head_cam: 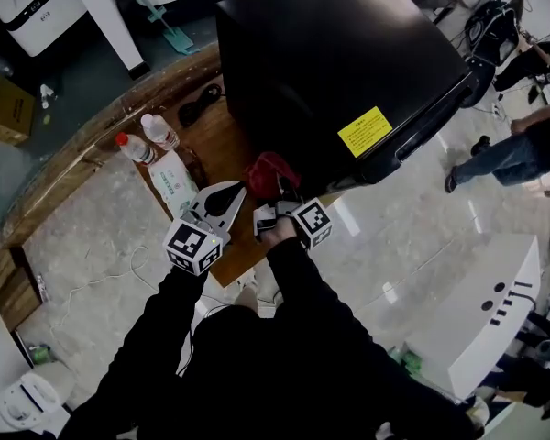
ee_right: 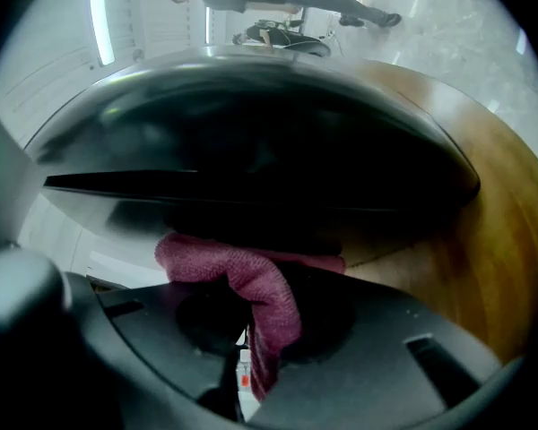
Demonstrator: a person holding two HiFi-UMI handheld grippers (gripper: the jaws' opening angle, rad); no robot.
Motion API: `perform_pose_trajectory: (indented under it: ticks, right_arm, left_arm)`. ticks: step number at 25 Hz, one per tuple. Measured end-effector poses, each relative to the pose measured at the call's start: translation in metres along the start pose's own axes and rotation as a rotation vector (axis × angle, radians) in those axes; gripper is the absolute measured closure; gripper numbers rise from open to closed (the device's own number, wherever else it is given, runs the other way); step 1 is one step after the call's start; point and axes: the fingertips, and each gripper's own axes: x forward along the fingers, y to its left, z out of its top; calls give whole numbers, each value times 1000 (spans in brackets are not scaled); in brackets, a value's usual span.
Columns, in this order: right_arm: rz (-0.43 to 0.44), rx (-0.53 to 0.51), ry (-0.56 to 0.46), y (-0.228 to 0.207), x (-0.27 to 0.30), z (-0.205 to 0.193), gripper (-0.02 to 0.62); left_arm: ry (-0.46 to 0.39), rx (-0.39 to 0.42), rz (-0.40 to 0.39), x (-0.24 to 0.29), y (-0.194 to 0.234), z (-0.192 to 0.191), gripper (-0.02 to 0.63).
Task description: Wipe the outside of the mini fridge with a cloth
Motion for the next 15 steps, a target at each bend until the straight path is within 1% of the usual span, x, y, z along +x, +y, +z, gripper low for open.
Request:
perform_pose_trajectory:
  ticks: [8, 15]
  right_arm:
    - [-69, 16, 13, -68, 11, 0, 532]
    - [-148, 33, 14, -120, 13, -1, 532]
  left_arm:
    - [97, -19, -4, 20, 5, -56, 600]
    - [138, -30, -8, 13, -1, -80, 600]
